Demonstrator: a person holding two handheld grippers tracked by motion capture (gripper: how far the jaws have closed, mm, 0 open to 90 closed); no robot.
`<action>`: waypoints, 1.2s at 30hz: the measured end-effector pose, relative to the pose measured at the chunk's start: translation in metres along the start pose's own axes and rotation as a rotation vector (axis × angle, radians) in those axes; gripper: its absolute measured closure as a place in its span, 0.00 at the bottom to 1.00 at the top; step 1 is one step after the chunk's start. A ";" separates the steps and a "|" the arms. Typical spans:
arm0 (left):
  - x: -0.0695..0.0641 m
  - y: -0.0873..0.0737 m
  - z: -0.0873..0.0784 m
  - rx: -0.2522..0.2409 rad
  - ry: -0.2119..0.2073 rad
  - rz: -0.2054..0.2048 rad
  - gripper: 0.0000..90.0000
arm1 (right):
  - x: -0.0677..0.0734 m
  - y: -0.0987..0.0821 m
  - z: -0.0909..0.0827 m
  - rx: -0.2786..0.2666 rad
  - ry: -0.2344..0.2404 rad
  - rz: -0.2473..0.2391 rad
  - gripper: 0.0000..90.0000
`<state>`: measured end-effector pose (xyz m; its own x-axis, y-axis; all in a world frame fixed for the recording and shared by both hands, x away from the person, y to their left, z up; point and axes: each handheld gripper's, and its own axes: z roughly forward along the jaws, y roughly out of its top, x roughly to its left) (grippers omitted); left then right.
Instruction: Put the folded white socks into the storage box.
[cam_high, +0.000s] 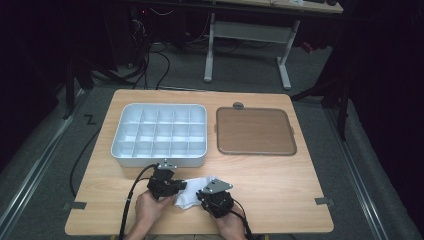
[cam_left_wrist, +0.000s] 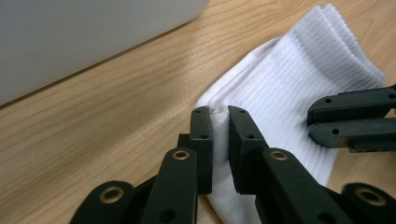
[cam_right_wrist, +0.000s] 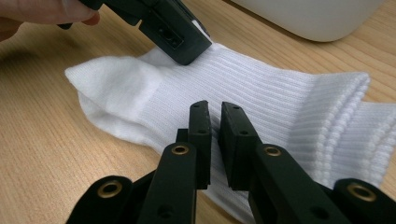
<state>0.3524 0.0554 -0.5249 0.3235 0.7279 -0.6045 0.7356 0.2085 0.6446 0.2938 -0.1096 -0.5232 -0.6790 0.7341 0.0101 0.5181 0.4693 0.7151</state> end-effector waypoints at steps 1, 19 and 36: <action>0.000 0.000 0.000 0.000 -0.001 -0.005 0.90 | 0.000 0.000 0.000 0.000 0.000 -0.001 0.93; -0.001 0.005 -0.016 0.000 -0.040 -0.032 0.91 | -0.001 0.003 -0.002 0.003 0.017 -0.010 0.92; 0.002 0.011 -0.033 -0.021 -0.066 -0.087 0.91 | 0.000 0.010 0.001 0.018 0.010 -0.021 0.93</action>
<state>0.3417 0.0806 -0.5035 0.2977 0.6621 -0.6878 0.7502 0.2833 0.5975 0.2994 -0.1042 -0.5167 -0.6950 0.7190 0.0026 0.5129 0.4933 0.7026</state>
